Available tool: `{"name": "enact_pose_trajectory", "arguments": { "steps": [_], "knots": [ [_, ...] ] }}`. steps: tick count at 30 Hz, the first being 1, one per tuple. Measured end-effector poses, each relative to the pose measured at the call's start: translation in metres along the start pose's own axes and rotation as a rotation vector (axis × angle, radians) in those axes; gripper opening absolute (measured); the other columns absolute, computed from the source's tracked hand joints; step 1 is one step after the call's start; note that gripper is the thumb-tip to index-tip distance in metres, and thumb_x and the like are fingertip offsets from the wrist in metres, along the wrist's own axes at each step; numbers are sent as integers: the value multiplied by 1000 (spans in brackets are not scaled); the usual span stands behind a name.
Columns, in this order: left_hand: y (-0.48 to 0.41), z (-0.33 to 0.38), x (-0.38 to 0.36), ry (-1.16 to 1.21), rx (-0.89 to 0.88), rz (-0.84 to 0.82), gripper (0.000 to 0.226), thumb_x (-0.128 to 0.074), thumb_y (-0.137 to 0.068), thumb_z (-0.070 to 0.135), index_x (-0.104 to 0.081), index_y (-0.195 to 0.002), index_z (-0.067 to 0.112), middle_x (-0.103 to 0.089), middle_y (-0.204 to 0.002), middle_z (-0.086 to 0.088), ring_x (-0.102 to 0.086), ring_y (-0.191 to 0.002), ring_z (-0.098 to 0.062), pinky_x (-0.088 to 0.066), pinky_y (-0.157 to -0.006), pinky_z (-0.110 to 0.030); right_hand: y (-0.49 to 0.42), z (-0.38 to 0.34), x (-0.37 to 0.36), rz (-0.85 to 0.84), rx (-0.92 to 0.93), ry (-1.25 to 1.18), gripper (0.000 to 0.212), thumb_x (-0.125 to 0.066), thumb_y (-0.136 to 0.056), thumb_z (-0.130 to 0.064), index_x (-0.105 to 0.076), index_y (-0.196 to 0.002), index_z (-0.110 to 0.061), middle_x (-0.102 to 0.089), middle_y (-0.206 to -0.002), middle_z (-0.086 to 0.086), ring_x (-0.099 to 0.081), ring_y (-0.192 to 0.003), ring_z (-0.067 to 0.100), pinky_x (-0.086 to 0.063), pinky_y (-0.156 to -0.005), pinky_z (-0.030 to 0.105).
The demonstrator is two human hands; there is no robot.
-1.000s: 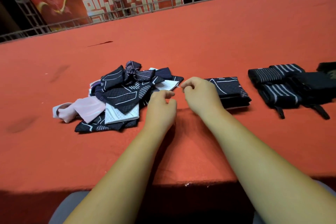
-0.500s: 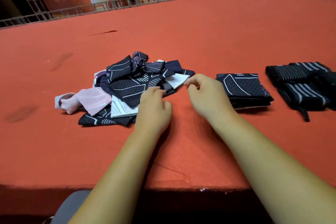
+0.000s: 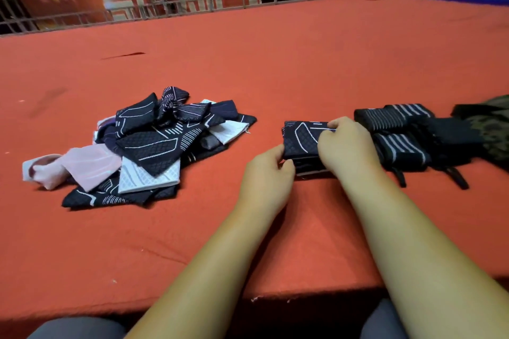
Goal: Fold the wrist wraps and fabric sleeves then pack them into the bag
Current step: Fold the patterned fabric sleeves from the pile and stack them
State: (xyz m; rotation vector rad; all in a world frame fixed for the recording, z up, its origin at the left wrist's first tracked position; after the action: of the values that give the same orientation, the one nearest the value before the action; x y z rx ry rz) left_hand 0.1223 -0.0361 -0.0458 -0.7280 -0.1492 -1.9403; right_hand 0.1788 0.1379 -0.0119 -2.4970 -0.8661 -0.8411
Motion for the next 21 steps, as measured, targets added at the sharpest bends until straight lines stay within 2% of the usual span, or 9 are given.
{"name": "enact_pose_trajectory", "arguments": {
  "steps": [4,8,12,14,16,18,20,21],
  "knots": [
    [8,4,-5,-31,-30,73,41,-56,-97,21,-71,-132,38,-81,-111,8,-74,-104,-15,-58,-94,-35,-8,2,4,-8,15,-36,48,-47,-99,-13,-63,-144,-12,-64,-144,16,-57,-134,35,-46,-109,39],
    [11,6,-8,-141,-39,114,44,-64,-104,24,-65,-148,29,-75,-133,6,-66,-120,-10,-42,-90,-14,-16,3,7,4,49,-52,46,-47,-98,-12,-67,-139,-15,-66,-142,12,-59,-132,32,-47,-111,38],
    [9,4,-8,-123,-69,113,42,-62,-105,19,-66,-147,23,-65,-148,8,-57,-137,-2,-30,-103,1,-19,4,4,28,75,-52,43,-46,-97,-10,-71,-131,-19,-69,-136,6,-62,-126,28,-50,-107,37],
    [8,1,-6,-100,-68,126,42,-61,-105,17,-67,-146,21,-65,-149,8,-54,-136,3,-27,-106,4,-19,5,2,34,81,-42,43,-46,-96,-10,-72,-128,-20,-70,-133,5,-63,-124,28,-50,-107,39],
    [8,-3,-3,-64,-40,116,42,-61,-105,19,-67,-146,24,-68,-145,7,-57,-132,4,-36,-112,-5,-18,2,1,57,99,-29,41,-46,-96,-12,-74,-125,-20,-71,-131,6,-62,-125,30,-47,-112,46],
    [8,-4,2,-23,-6,100,42,-61,-104,22,-68,-145,30,-74,-136,7,-69,-123,-9,-50,-111,-27,-12,-8,1,112,155,14,37,-48,-96,-15,-75,-122,-21,-71,-130,4,-60,-130,30,-38,-119,54],
    [9,-4,13,-22,4,102,41,-61,-103,22,-69,-142,31,-75,-133,11,-72,-113,-12,-53,-107,-33,-2,-24,-1,147,265,-1,36,-48,-95,-15,-76,-119,-18,-72,-127,4,-59,-131,29,-35,-121,53],
    [9,-3,22,-48,-1,110,41,-60,-103,21,-70,-141,31,-74,-133,13,-72,-110,-10,-53,-106,-33,5,-33,-4,136,329,-46,37,-49,-94,-12,-77,-117,-16,-73,-125,5,-60,-130,29,-38,-120,48]
  ]
}}
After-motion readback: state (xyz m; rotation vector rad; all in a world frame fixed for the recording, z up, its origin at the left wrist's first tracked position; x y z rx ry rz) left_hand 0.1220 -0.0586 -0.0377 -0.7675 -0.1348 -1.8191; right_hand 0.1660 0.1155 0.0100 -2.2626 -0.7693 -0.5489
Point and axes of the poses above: each hand's wrist, its own y-axis away from the middle knuckle, its own x-axis out of the back of the hand, z = x × y, the point moved 8 cm from there along -y, towards the middle knuckle
